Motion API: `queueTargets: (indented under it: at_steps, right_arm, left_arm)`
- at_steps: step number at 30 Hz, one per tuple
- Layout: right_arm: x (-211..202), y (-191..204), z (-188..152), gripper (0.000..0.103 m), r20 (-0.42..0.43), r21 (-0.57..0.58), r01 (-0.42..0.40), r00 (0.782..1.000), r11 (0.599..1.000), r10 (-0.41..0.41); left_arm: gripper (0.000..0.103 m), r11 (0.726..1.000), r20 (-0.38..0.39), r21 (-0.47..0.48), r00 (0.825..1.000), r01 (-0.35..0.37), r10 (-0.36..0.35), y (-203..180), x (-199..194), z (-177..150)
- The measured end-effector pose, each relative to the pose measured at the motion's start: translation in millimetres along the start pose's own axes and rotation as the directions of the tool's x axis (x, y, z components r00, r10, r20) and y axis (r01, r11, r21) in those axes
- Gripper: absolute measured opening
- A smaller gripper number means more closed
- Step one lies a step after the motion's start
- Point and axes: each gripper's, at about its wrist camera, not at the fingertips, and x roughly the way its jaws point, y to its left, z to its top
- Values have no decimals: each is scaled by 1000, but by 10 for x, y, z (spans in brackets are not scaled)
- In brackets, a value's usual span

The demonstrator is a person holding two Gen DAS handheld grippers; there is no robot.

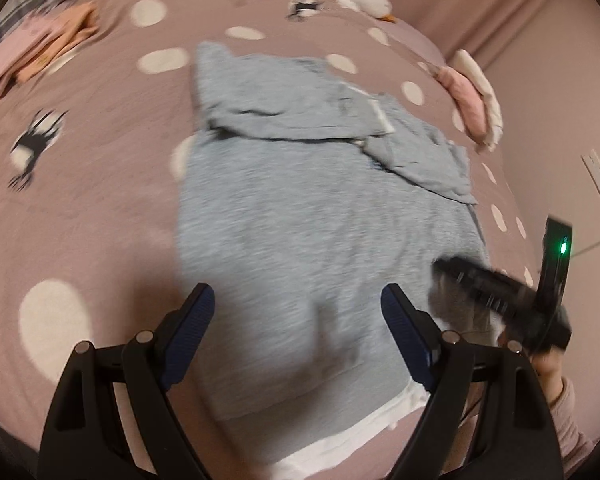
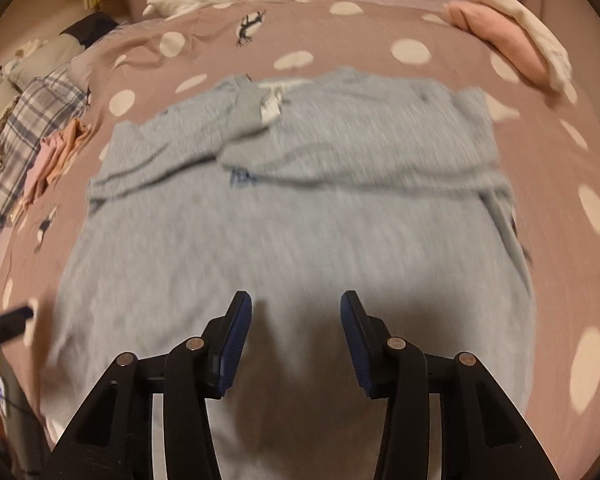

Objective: Fold small clothes
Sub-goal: 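Move both tools down to the sweatshirt hem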

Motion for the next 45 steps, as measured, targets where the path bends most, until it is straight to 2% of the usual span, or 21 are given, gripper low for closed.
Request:
queueTargets:
  at_steps: [4, 6, 10, 20, 24, 27, 32, 37, 40, 45]
  right_arm:
    - [9, 112, -267, 46, -26, -76, 47, 998, 996, -50]
    - [-31, 157, -374, 52, -14, -104, 61, 998, 993, -63]
    - [-97, 138, -450, 54, -10, -86, 58, 998, 995, -59]
    - [-213, 51, -641, 55, -18, -10, 12, 1000, 1000, -12]
    - [-305, 78, -713, 56, -24, -30, 17, 1000, 999, -18]
    - [-379, 56, -751, 59, -45, -38, 10, 999, 999, -12]
    - [-546, -153, -803, 59, -15, 58, -52, 998, 997, 53]
    - [-627, -529, -795, 59, 24, 212, -74, 997, 975, 70]
    - [-695, -709, -781, 59, 55, 277, -36, 998, 960, 22]
    - [-677, -911, -808, 60, 38, 330, 33, 998, 943, -49]
  left_arm:
    - [84, 995, -33, 87, 998, -45, 48, -233, 267, -69]
    - [84, 990, -60, 119, 995, -71, 78, -293, 387, -135]
    - [85, 982, -105, 147, 985, -122, 138, -256, 527, -286]
    - [87, 978, -74, 165, 987, -129, 143, -159, 388, -515]
    - [87, 982, -69, 146, 989, -123, 134, -91, 235, -557]
    - [91, 980, -67, 125, 984, -154, 163, -2, 151, -575]
    - [91, 981, -69, 72, 980, -181, 186, 190, 81, -603]
    - [91, 990, -76, 31, 987, -138, 140, 236, 41, -617]
    - [91, 994, -85, 7, 991, -106, 106, 247, 45, -602]
    - [91, 995, -86, -14, 992, -94, 93, 251, 48, -570]
